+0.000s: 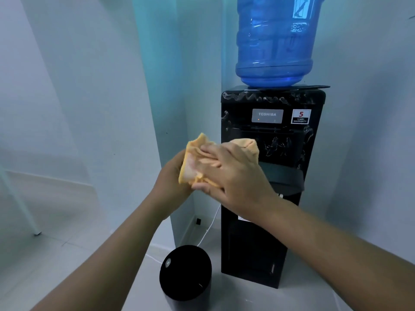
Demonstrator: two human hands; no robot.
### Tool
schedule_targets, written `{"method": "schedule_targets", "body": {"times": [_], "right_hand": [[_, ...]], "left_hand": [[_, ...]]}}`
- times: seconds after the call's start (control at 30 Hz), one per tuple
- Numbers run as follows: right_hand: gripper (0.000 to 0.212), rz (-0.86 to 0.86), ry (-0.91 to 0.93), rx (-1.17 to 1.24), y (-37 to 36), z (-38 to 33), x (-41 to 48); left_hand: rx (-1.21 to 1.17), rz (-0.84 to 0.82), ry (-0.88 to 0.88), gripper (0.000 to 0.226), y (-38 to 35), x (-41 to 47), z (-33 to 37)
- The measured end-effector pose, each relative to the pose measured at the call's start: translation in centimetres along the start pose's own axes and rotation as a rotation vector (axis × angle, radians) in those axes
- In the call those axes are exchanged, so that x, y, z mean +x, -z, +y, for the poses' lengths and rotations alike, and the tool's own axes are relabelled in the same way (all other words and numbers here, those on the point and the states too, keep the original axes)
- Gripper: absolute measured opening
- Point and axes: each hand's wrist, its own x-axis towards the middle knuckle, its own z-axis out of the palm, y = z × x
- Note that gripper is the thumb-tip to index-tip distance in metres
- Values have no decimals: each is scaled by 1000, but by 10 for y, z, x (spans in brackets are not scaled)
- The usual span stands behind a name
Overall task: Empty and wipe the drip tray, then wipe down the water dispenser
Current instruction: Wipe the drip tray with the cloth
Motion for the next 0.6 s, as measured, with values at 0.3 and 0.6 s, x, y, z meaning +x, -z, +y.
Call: {"method": "schedule_targets", "body": {"times": [0.3, 0.6], "right_hand": [[45, 36, -144, -124, 0, 26, 7], [44, 150, -371, -121, 12, 67, -10]], "left_hand": [[39, 55, -52, 37, -11, -3, 5], [-45, 132, -51, 41, -2, -7, 10]]}}
